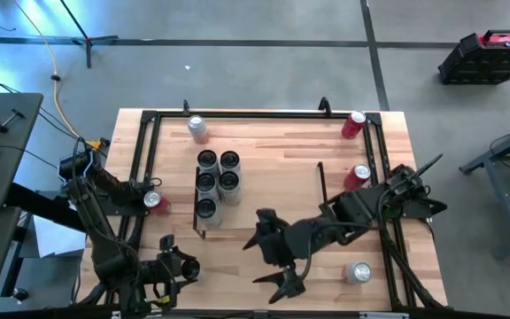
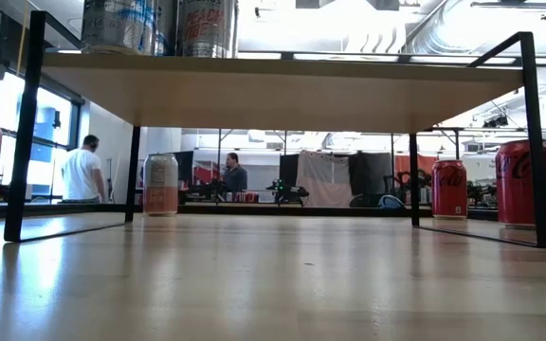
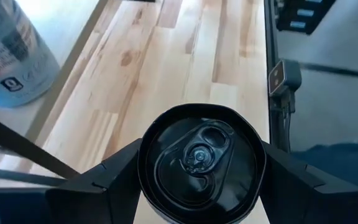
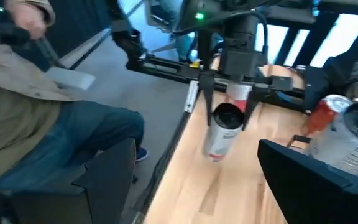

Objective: Place canned beverage on shelf
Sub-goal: Put the white pink soda can aligned with the other white pink soda cans on the shelf

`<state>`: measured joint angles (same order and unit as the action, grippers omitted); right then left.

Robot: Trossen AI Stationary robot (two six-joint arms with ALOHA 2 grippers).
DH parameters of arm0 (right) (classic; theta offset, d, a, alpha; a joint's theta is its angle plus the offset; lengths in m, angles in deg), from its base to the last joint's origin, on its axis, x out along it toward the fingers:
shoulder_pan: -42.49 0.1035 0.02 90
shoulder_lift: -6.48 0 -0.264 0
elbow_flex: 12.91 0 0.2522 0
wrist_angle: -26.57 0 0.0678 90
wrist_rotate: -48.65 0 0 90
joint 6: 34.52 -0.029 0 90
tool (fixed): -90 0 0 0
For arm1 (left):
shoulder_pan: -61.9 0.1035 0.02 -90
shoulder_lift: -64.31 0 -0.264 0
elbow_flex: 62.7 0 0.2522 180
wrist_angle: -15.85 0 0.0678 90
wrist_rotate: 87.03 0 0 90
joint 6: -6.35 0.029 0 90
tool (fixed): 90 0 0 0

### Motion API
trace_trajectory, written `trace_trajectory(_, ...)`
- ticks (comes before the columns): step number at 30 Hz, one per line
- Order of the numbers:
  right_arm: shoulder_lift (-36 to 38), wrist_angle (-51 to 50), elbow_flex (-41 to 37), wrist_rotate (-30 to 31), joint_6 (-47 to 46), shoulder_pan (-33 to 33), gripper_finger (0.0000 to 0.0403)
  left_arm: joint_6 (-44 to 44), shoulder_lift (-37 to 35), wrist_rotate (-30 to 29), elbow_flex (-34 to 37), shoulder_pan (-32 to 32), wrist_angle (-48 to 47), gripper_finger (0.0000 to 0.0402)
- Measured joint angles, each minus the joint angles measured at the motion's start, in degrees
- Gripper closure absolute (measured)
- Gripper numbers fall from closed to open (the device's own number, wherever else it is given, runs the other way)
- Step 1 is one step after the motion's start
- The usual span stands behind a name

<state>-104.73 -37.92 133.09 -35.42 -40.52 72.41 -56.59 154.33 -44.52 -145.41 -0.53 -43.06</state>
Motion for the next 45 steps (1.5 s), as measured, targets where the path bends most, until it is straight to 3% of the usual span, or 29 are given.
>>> trace_trajectory(6,-2.04,3.43,0.0,8.15,1.08,2.94,0.008,1.93,0.02,-0.55,2.38,-0.16,7.34,0.016)
trace_trajectory(13,-7.41,6.11,0.0,10.61,1.42,4.7,0.008,1.67,2.09,-1.46,4.46,-0.22,10.59,0.0158)
trace_trajectory(24,-14.39,9.02,0.0,10.52,-2.67,4.74,0.008,0.41,4.22,-2.28,4.43,1.05,10.38,0.0155)
trace_trajectory(32,-18.44,10.4,0.0,9.25,-10.75,5.06,0.008,-2.82,4.26,-3.67,4.43,1.36,7.71,0.0122)
trace_trajectory(45,-23.17,9.85,0.0,5.25,-10.43,4.6,0.008,0.67,1.85,-3.69,4.41,1.36,8.27,0.0108)
